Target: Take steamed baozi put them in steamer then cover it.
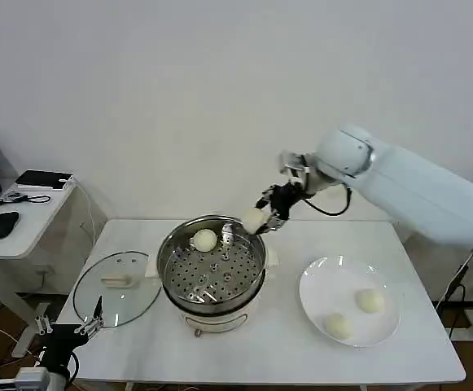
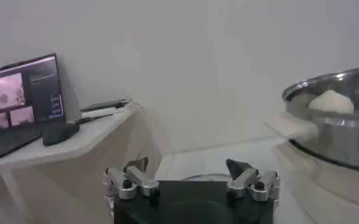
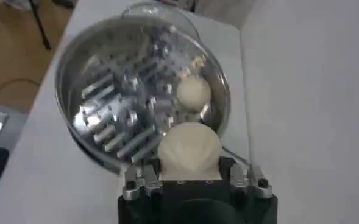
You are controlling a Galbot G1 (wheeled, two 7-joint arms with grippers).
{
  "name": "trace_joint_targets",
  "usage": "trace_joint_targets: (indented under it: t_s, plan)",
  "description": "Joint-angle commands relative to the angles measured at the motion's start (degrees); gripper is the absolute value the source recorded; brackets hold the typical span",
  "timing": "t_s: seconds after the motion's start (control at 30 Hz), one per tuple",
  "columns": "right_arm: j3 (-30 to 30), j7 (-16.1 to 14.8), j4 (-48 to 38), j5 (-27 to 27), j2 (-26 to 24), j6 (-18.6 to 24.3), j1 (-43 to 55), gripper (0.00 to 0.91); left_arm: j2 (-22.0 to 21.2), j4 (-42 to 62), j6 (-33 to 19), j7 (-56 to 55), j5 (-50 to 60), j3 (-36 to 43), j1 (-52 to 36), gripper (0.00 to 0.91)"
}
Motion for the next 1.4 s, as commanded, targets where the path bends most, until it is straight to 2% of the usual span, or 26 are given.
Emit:
trace_joint_targets:
  t_s: [0.03, 0.13, 0.3, 0.6, 0.7, 0.77, 1.1, 1.4]
  plan:
    - [-4.9, 0.3, -2.3, 4.6, 9.3, -2.9, 2.6, 0.635, -0.9, -0.2, -0.3, -0.4, 0.2, 0.2, -0.4, 0.907]
    - [-6.3, 0.8, -3.9, 6.0, 11.8, -3.4, 2.5, 0.635, -1.5, -0.1, -0.3, -0.9, 0.2, 0.3, -0.5, 0.907]
    - [-6.3, 1.8, -7.3, 5.3, 15.6, -3.1, 0.1, 0.635, -1.9, -0.5, -0.3, -1.2, 0.1, 0.1, -0.3, 0.907]
    - [-4.9, 2.8, -13.8, -0.4, 21.3, -1.0, -3.9, 0.635, -2.2, -1.7, -0.4, -1.1, 0.0, 0.0, 0.0, 0.907]
    - [-4.3, 4.5, -15.5, -2.0, 22.6, -0.1, -5.6, 0.635, -2.3, -1.4, -0.4, -1.2, 0.0, 0.0, 0.0, 0.907]
    - [-4.5, 4.2, -16.2, -3.3, 23.6, 0.5, -6.0, 0.635, -2.4, -1.3, -0.4, -1.2, 0.1, 0.1, -0.1, 0.907]
    - [-6.7, 2.7, -17.8, -4.6, 25.5, 0.8, -5.4, 0.635, -2.9, -1.4, -0.3, -1.1, -0.1, -0.4, -0.3, 0.907]
    - [-7.7, 2.9, -18.4, -5.8, 26.9, 0.8, -6.1, 0.635, -3.2, -1.4, -0.4, -1.2, -0.1, -0.2, 0.0, 0.907]
